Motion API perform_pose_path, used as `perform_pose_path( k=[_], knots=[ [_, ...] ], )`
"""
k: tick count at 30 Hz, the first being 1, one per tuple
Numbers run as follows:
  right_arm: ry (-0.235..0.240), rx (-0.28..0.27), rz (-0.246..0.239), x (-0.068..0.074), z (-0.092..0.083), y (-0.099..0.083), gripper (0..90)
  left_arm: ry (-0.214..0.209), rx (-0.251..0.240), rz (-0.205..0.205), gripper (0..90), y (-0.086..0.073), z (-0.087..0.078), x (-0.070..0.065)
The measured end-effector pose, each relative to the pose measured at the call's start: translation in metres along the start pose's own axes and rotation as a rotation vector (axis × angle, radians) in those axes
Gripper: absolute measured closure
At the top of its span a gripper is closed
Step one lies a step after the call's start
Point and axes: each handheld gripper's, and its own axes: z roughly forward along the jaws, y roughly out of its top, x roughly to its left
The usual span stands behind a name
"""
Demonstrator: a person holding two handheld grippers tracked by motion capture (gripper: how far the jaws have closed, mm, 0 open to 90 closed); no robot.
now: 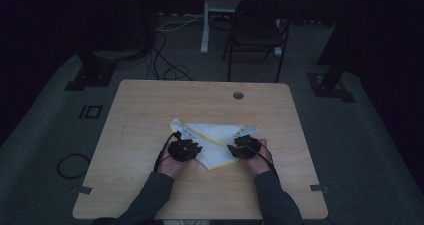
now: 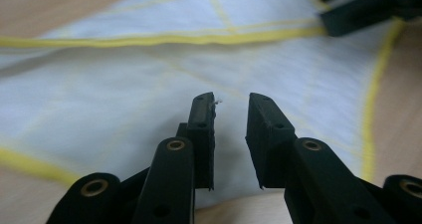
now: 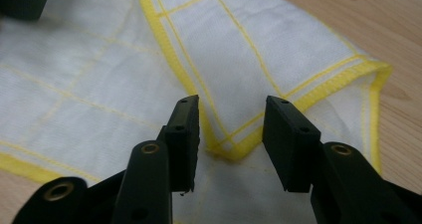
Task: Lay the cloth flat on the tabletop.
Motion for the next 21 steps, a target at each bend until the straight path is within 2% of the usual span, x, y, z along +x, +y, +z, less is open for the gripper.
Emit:
perform_pose_path(
  k=[5, 7, 9, 12, 21],
  knots=[
    [-0.027, 0.041, -0.034, 0.003, 0.008, 0.003, 56.7, -0.031, 0.024, 0.044, 73.7, -0.003, 0.009, -0.016],
    [-0.029, 0.050, -0.044, 0.003, 0.010, 0.005, 62.8, -0.036, 0.030, 0.054, 73.9, -0.004, 0.012, -0.021],
    [-0.020, 0.048, -0.043, 0.003, 0.010, 0.005, 72.5, -0.038, 0.034, 0.063, 74.5, -0.003, 0.013, -0.023],
    [-0.019, 0.045, -0.020, 0.002, 0.010, 0.007, 82.5, -0.032, 0.039, 0.070, 76.1, -0.003, 0.014, -0.024],
    [-0.060, 0.017, 0.025, -0.009, -0.002, 0.011, 85.5, -0.028, 0.054, 0.089, 80.6, -0.008, 0.008, -0.020]
  ],
)
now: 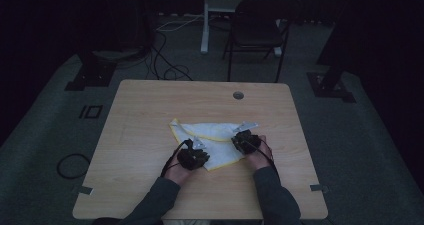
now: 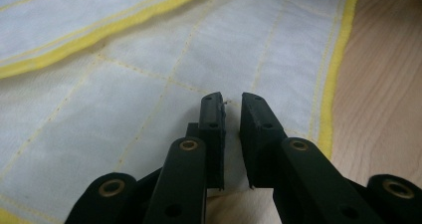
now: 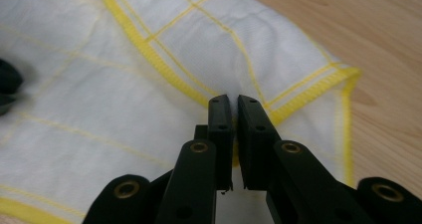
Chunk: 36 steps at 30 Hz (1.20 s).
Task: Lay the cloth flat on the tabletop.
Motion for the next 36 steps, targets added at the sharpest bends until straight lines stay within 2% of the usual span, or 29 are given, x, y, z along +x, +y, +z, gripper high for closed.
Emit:
perform_pose_path(
  k=[3, 10, 14, 21, 25, 33, 36],
  knots=[
    [-0.007, -0.010, 0.007, -0.004, -0.004, -0.001, 85.5, 0.009, 0.006, 0.008, 80.6, -0.006, -0.006, 0.003],
    [-0.031, -0.022, 0.034, -0.014, -0.011, -0.001, 85.6, 0.026, 0.010, -0.025, 80.6, -0.020, -0.020, 0.020],
    [-0.042, -0.026, 0.049, -0.019, -0.013, -0.001, 85.6, 0.045, 0.018, -0.030, 80.6, -0.025, -0.026, 0.027],
    [-0.055, -0.034, 0.074, -0.026, -0.017, -0.004, 85.9, 0.074, 0.035, -0.020, 80.6, -0.034, -0.037, 0.035],
    [-0.063, -0.035, 0.090, -0.030, -0.019, -0.005, 86.2, 0.106, 0.052, -0.011, 80.9, -0.040, -0.044, 0.042],
    [-0.075, -0.017, 0.121, -0.037, -0.016, -0.011, 86.1, 0.131, 0.071, -0.034, 81.0, -0.046, -0.053, 0.055],
    [-0.098, -0.002, 0.140, -0.039, -0.013, -0.014, 83.3, 0.144, 0.082, -0.043, 80.8, -0.044, -0.053, 0.056]
  ],
)
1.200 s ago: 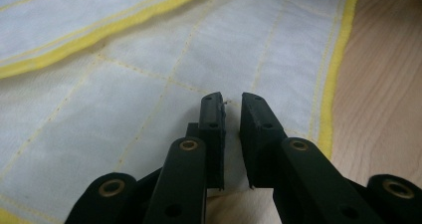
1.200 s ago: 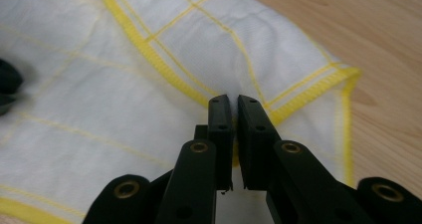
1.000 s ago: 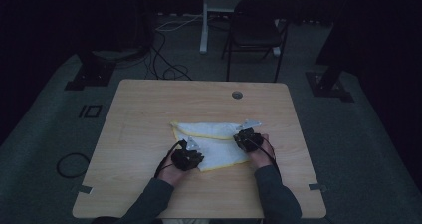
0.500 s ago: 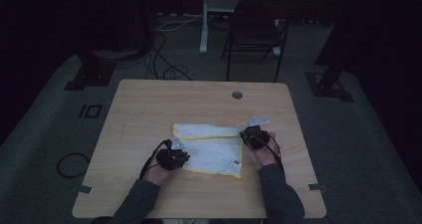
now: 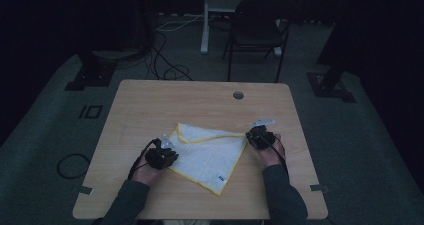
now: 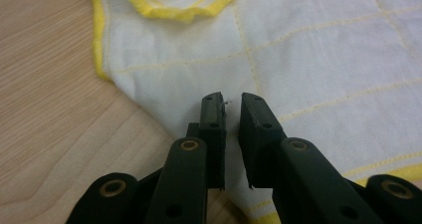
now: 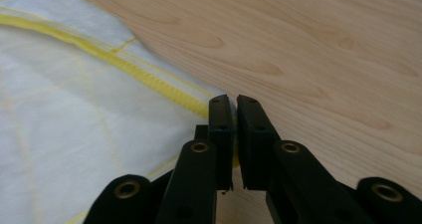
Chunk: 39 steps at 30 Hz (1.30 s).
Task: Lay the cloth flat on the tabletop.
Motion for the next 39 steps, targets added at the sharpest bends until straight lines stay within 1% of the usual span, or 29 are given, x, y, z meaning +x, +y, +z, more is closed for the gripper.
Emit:
perform_pose_path(
  k=[2, 4, 5, 6, 9, 13, 16, 19, 22, 23, 24, 25, 27, 28, 29, 33, 35, 37, 39],
  knots=[
    [-0.021, 0.010, 0.018, -0.002, 0.001, -0.001, 79.9, 0.013, -0.003, -0.003, 79.1, 0.003, 0.000, 0.000],
    [-0.037, 0.007, 0.033, -0.003, 0.000, -0.002, 76.5, 0.025, -0.015, -0.013, 77.7, 0.007, 0.000, 0.001],
    [-0.040, 0.003, 0.043, -0.004, -0.001, -0.002, 73.4, 0.026, -0.021, -0.019, 77.4, 0.010, 0.001, 0.002],
    [-0.032, -0.006, 0.047, -0.005, -0.003, -0.002, 69.9, 0.030, -0.028, -0.023, 77.4, 0.013, 0.002, 0.003],
    [0.002, -0.041, 0.062, -0.005, -0.009, -0.003, 66.5, 0.029, -0.030, -0.032, 77.4, 0.021, 0.007, 0.006],
    [0.018, -0.074, 0.037, 0.000, -0.017, -0.004, 65.2, 0.054, -0.013, -0.031, 74.8, 0.031, 0.018, 0.009],
    [0.037, -0.088, 0.021, 0.004, -0.022, -0.005, 64.8, 0.078, -0.020, -0.037, 70.1, 0.036, 0.021, 0.011],
    [0.058, -0.090, -0.001, 0.010, -0.025, -0.006, 64.3, 0.091, -0.036, -0.048, 65.5, 0.040, 0.023, 0.013],
    [0.082, -0.087, -0.031, 0.019, -0.025, -0.007, 63.7, 0.099, -0.028, -0.033, 63.4, 0.045, 0.027, 0.015],
    [0.091, -0.083, -0.043, 0.023, -0.025, -0.008, 63.6, 0.098, -0.022, -0.027, 63.7, 0.046, 0.029, 0.015],
    [0.098, -0.080, -0.054, 0.026, -0.025, -0.009, 63.3, 0.093, -0.012, -0.023, 67.1, 0.048, 0.031, 0.015],
    [0.106, -0.078, -0.065, 0.030, -0.024, -0.010, 63.1, 0.091, -0.006, -0.021, 71.6, 0.049, 0.032, 0.015],
    [0.123, -0.075, -0.082, 0.036, -0.023, -0.011, 62.9, 0.084, -0.003, -0.030, 80.2, 0.052, 0.034, 0.016],
    [0.123, -0.075, -0.082, 0.036, -0.023, -0.011, 62.9, 0.084, -0.003, -0.030, 84.4, 0.052, 0.034, 0.016],
    [0.141, -0.070, -0.089, 0.041, -0.021, -0.014, 63.0, 0.081, -0.005, -0.037, 88.2, 0.054, 0.034, 0.017],
    [0.154, -0.055, -0.101, 0.047, -0.016, -0.018, 63.1, 0.089, -0.018, -0.036, 89.4, 0.060, 0.032, 0.020],
    [0.162, -0.045, -0.106, 0.050, -0.013, -0.021, 63.1, 0.101, -0.033, -0.040, 89.5, 0.067, 0.030, 0.024],
    [0.167, -0.039, -0.111, 0.051, -0.012, -0.022, 63.1, 0.114, -0.052, -0.052, 89.5, 0.073, 0.030, 0.028],
    [0.176, -0.034, -0.116, 0.052, -0.011, -0.023, 63.0, 0.132, -0.069, -0.075, 89.4, 0.078, 0.029, 0.033]
  ],
)
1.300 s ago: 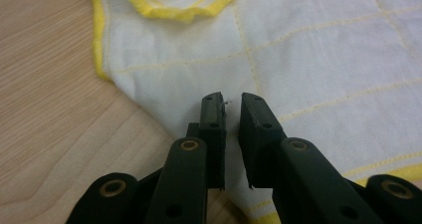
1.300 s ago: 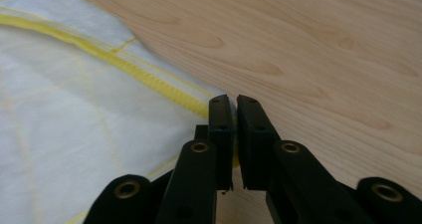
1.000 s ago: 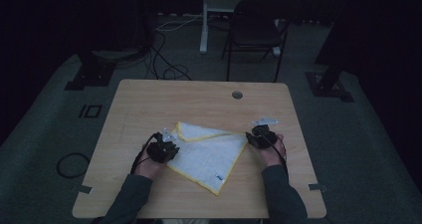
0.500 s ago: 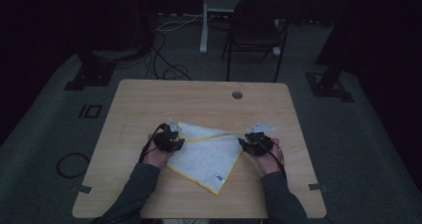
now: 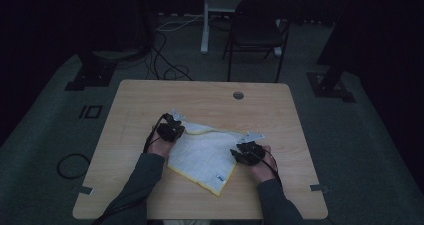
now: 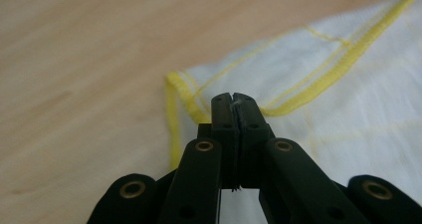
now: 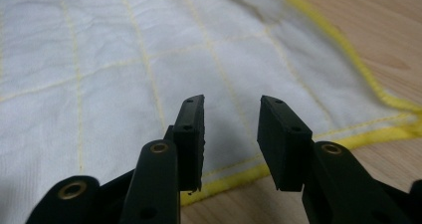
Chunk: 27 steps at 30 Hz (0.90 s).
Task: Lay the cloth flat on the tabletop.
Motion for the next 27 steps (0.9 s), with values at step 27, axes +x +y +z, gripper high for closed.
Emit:
perform_pose_path(
  k=[27],
  knots=[
    [0.016, 0.023, -0.010, 0.000, 0.002, -0.007, 58.8, 0.011, -0.032, -0.084, 71.5, -0.009, -0.006, 0.019]
  ],
)
